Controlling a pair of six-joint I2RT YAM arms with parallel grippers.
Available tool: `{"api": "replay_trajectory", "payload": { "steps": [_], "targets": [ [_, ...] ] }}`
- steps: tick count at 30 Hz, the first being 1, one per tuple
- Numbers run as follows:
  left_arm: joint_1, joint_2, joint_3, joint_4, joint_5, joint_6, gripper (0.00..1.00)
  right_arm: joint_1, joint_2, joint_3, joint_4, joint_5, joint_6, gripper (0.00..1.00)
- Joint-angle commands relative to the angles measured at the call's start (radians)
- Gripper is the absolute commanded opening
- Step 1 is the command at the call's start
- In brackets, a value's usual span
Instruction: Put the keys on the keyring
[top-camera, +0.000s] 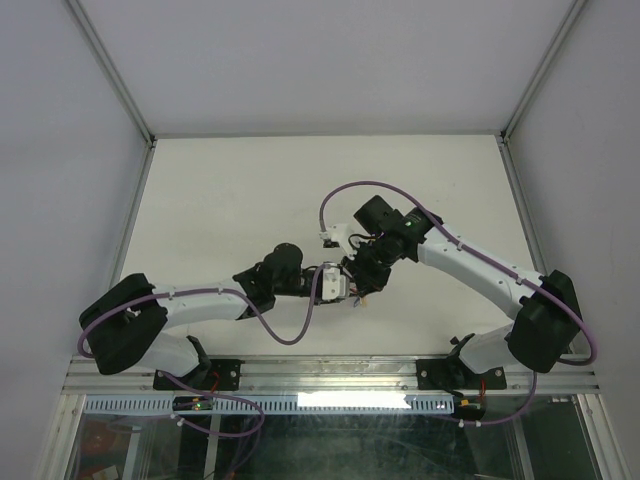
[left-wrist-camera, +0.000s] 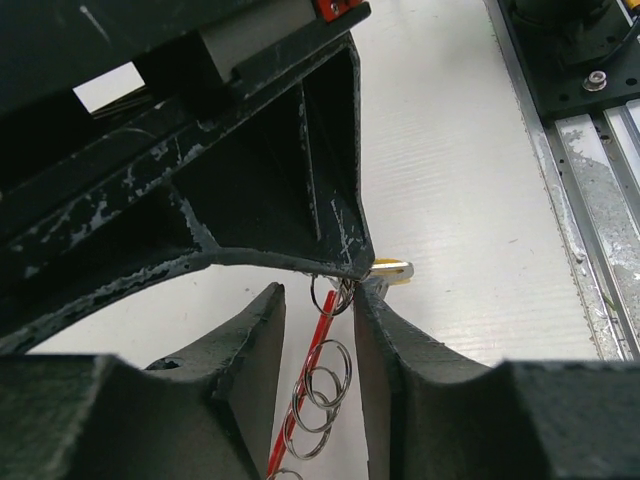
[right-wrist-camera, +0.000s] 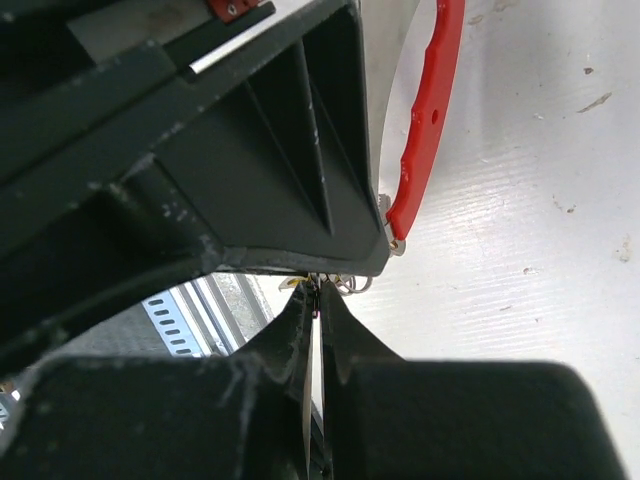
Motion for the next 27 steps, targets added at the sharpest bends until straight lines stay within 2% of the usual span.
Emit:
{"api": "replay_trajectory", "payload": {
  "steps": [1,6,11,14,17,21,27],
  "targets": [
    [-0.008,0.007,0.049,-0.022,0.057,0.039,0.31,0.008,-0.031,0.055,0.024,-0.036,-0.012,0.0],
    [-0.008,0.017,0.07,-0.067,0.069,0.057,0.21,0.008,-0.032,0.055,0.018,-0.03,-0.016,0.0],
    [-0.009,0.021,0.085,-0.112,0.076,0.077,0.16,0.008,-0.032,0.062,0.001,-0.017,-0.025,0.01],
    [-0.01,0.025,0.098,-0.137,0.076,0.09,0.0,0.007,-0.03,0.068,-0.007,-0.018,-0.026,0.01],
    [-0.009,0.027,0.113,-0.169,0.079,0.095,0.0,0.007,-0.03,0.073,-0.008,-0.02,-0.025,0.03],
    [-0.009,0.027,0.127,-0.184,0.061,0.076,0.0,0.007,-0.04,0.083,0.005,-0.018,-0.015,0.16],
    [0.001,0.027,0.11,-0.125,0.025,-0.011,0.0,-0.006,-0.094,0.088,0.065,0.053,0.057,0.48]
  ]
}}
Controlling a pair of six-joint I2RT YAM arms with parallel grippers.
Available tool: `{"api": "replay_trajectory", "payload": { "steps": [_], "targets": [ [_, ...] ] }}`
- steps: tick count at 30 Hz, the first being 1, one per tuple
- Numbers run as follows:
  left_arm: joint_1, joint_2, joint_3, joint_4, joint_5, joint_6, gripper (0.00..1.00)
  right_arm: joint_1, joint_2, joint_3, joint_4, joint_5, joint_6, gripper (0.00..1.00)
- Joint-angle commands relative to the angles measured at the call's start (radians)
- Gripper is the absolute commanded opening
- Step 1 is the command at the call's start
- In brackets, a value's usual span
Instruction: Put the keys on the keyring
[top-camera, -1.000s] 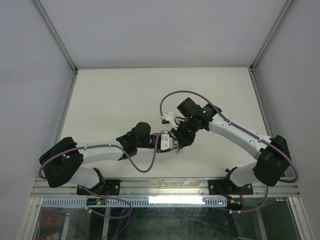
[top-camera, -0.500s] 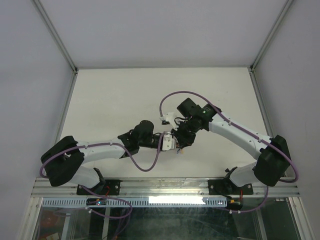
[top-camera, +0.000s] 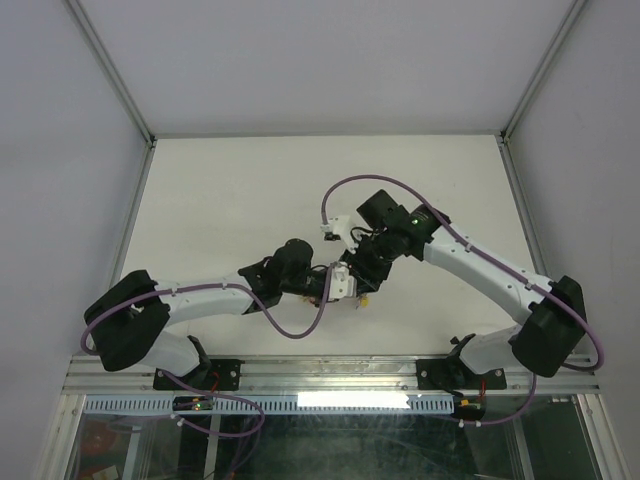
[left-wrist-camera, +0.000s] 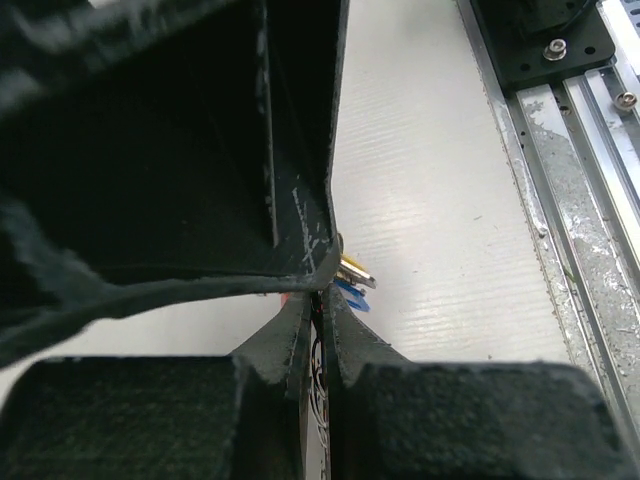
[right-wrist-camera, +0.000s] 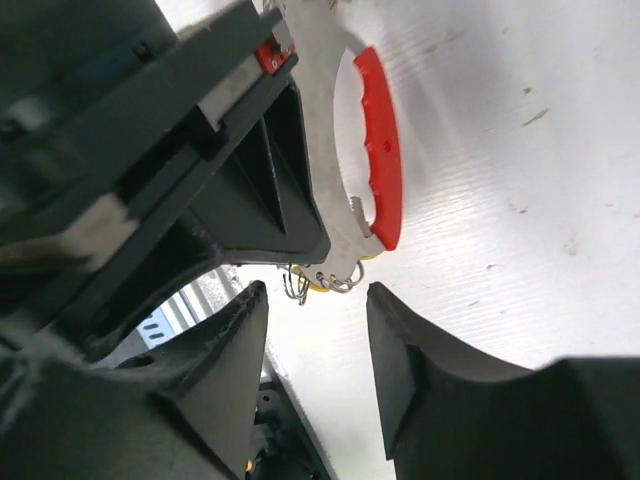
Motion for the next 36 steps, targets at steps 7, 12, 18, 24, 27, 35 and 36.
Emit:
{"api": "replay_trajectory", "payload": {
  "steps": [7,12,18,24,27,35,36],
  "targets": [
    [0.078,-0.061,-0.096,0.342,-0.016,-0.276,0.0,-0.109,-0.2,0.035,0.216,0.085,0.219,0.54],
    [0.139,-0.111,-0.201,0.622,-0.048,-0.452,0.0,-0.163,-0.289,-0.062,0.409,0.004,0.44,0.48],
    [0.163,-0.147,-0.289,0.887,-0.165,-0.612,0.0,-0.165,-0.359,-0.185,0.669,-0.141,0.649,0.35],
    [0.17,-0.145,-0.334,1.064,-0.232,-0.715,0.0,-0.166,-0.37,-0.237,0.796,-0.141,0.767,0.38],
    [0.171,-0.146,-0.336,1.087,-0.228,-0.724,0.0,-0.165,-0.367,-0.246,0.814,-0.115,0.812,0.38],
    [0.171,-0.155,-0.334,1.09,-0.224,-0.724,0.0,-0.167,-0.36,-0.268,0.822,-0.149,0.847,0.35],
    [0.171,-0.156,-0.333,1.09,-0.225,-0.723,0.0,-0.167,-0.358,-0.27,0.821,-0.159,0.847,0.34]
  ]
}}
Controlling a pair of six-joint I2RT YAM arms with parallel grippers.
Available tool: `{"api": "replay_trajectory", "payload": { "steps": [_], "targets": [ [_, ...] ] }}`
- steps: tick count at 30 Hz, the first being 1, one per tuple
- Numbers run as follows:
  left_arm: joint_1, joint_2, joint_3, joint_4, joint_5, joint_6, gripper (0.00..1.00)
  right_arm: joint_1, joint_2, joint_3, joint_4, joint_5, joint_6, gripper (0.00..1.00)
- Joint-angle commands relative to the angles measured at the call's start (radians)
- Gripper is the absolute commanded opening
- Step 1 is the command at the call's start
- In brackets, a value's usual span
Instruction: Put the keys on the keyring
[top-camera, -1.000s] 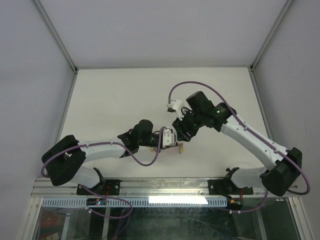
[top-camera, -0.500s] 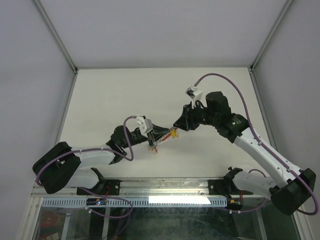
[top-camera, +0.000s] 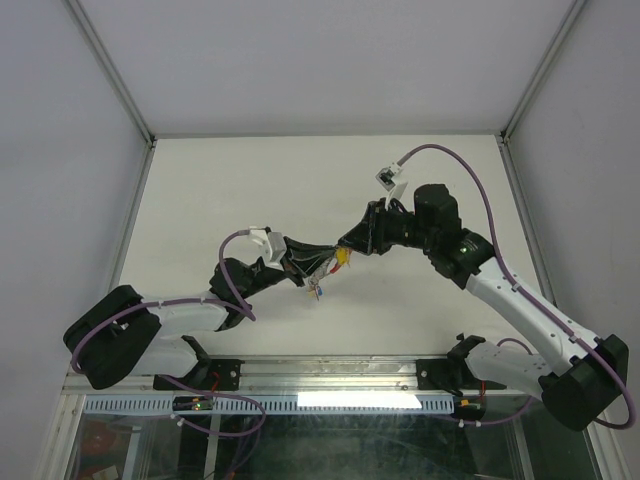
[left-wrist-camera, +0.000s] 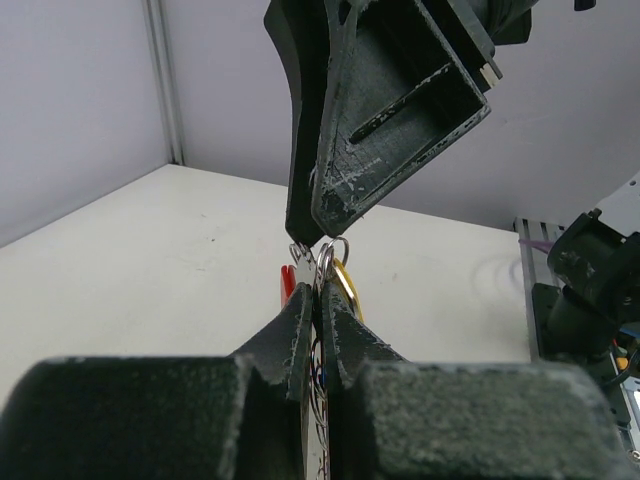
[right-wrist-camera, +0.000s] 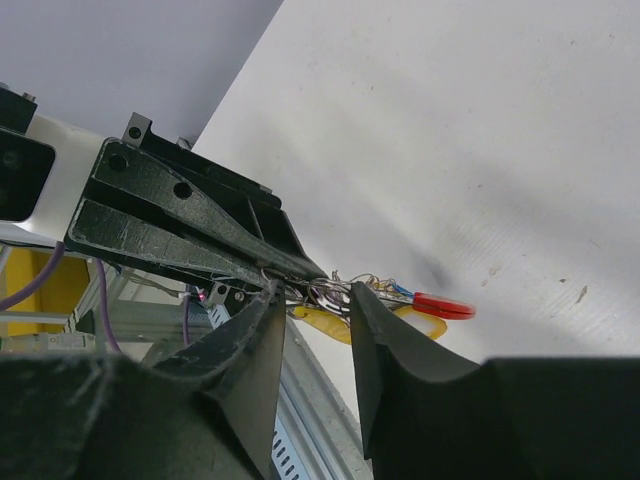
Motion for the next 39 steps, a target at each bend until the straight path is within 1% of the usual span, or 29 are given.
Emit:
{"api": "replay_trajectory", "payload": {
  "steps": [1,7,9,14,21,28,39],
  "targets": [
    [0.01,-0.034,0.005,0.098,-0.014,-0.027,0.0,-0.003,-0.018,-0.008,0.069,-0.05,0.035,0.32],
    [0.01,-0.037,0.006,0.088,-0.014,-0.021,0.0,-0.003,-0.011,-0.012,0.073,-0.08,0.039,0.28],
    [0.01,-0.039,0.005,0.084,-0.017,-0.02,0.0,-0.003,-0.011,-0.013,0.077,-0.084,0.038,0.28],
    [0.011,-0.042,0.005,0.073,-0.024,-0.015,0.0,-0.003,-0.02,-0.026,0.094,-0.098,0.04,0.34],
    [0.01,-0.048,0.008,0.057,-0.03,-0.012,0.0,-0.003,-0.052,-0.048,0.134,-0.097,0.035,0.33],
    [0.011,-0.051,0.009,0.045,-0.034,-0.007,0.0,-0.003,-0.076,-0.06,0.155,-0.104,0.031,0.34],
    [0.01,-0.047,0.017,0.042,-0.026,-0.008,0.0,-0.001,-0.039,-0.053,0.155,-0.134,0.031,0.33]
  ]
}}
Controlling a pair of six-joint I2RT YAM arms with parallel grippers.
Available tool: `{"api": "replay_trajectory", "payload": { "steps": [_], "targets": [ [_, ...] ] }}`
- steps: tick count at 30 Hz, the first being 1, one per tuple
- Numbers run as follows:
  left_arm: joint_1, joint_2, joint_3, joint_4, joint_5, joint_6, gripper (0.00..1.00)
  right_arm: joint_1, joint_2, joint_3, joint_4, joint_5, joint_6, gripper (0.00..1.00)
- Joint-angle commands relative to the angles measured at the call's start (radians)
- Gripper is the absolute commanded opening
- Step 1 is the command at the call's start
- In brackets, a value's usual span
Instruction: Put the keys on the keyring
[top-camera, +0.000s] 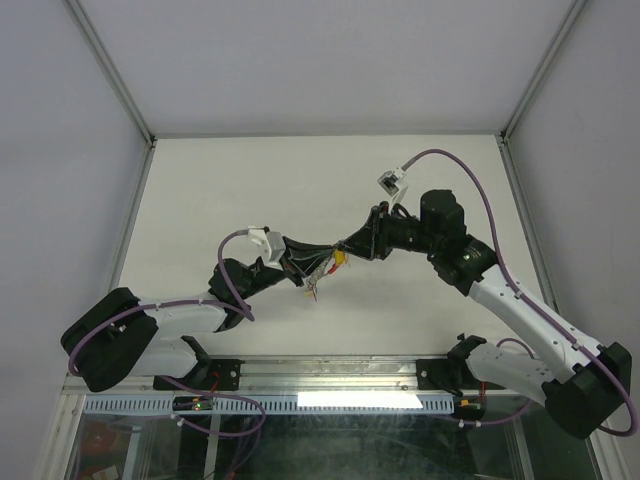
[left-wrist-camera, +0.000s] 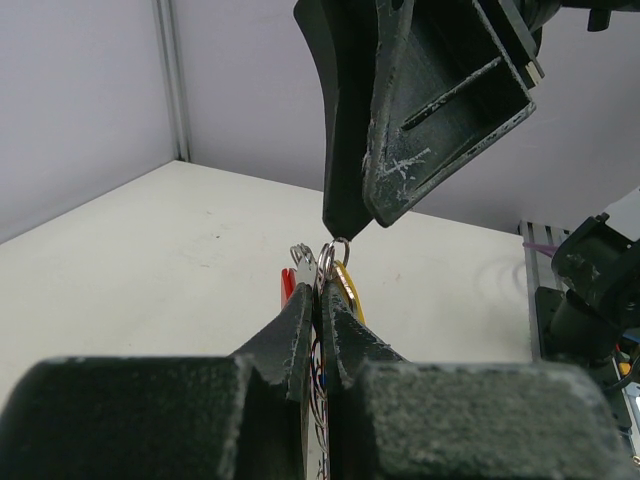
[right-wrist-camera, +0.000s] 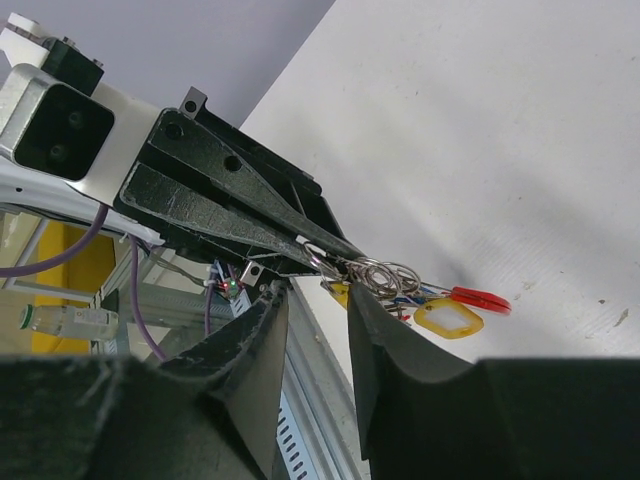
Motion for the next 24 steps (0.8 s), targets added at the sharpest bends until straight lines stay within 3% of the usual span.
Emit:
{"api": "replay_trajectory", "payload": {
  "steps": [1,12,19,24],
  "targets": [
    [0.011,-0.024,0.021,0.06,-0.002,-0.001,0.0,0.007,0.017,0.013,0.063,-0.046,0.008,0.33],
    [0.01,-0.024,0.024,0.059,0.006,0.004,0.0,0.007,0.045,0.003,0.093,-0.057,0.027,0.24],
    [0.011,-0.03,0.02,0.057,0.001,0.009,0.0,0.007,0.039,0.001,0.084,-0.036,0.027,0.05],
    [0.011,-0.04,0.015,0.056,-0.008,0.012,0.0,0.006,0.034,0.003,0.053,-0.007,0.028,0.0]
  ]
}}
